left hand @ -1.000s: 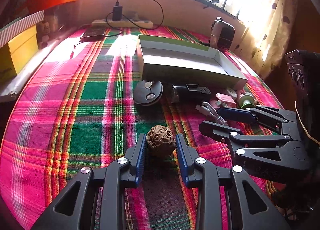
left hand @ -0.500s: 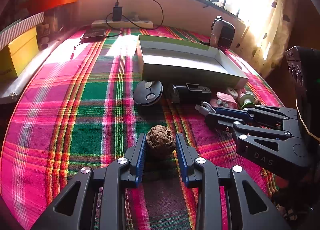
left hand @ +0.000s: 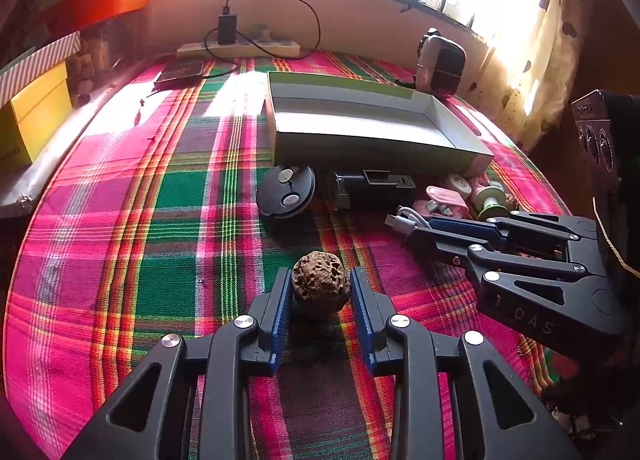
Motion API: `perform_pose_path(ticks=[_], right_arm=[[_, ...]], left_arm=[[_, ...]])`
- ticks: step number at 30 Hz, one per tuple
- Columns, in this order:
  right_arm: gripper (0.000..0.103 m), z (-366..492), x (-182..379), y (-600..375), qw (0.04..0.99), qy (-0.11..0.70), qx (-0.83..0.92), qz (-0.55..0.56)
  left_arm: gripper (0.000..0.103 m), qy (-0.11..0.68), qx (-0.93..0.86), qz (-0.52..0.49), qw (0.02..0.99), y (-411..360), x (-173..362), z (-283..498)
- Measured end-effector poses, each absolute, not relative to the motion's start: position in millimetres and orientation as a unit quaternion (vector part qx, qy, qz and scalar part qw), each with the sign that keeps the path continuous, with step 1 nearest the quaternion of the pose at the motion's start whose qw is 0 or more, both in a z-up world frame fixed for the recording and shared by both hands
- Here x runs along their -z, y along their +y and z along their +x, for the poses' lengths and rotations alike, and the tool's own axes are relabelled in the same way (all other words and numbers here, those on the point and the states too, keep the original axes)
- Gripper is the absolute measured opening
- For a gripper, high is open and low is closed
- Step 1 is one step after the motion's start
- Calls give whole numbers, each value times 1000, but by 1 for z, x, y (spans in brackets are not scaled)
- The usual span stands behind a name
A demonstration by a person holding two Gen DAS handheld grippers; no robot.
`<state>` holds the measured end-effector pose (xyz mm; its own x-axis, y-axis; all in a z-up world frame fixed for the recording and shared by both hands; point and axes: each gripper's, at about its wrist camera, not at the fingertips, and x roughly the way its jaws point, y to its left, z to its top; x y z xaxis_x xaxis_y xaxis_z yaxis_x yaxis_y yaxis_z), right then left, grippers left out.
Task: Organize objects
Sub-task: 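Grasp the brown walnut with the left tool while the right tool grasps the white USB cable, then carry the walnut in the left tool while the right tool carries the cable over the white box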
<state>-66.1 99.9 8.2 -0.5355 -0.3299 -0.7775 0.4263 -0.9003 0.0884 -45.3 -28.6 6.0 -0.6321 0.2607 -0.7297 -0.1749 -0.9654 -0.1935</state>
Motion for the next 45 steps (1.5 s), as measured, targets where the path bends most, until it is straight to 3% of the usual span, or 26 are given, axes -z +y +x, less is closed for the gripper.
perform_pose_path(ticks=[15, 31, 45], right_arm=[[17, -64, -34, 115, 233, 24, 884, 404], [17, -99, -76, 151, 176, 9, 914, 365], [17, -145, -77, 183, 136, -7, 920, 367]], left_arm=[[27, -34, -908, -398, 124, -18, -27, -50], [27, -25, -914, -380, 137, -6, -55, -95], [27, -20, -915, -382, 130, -3, -59, -144]])
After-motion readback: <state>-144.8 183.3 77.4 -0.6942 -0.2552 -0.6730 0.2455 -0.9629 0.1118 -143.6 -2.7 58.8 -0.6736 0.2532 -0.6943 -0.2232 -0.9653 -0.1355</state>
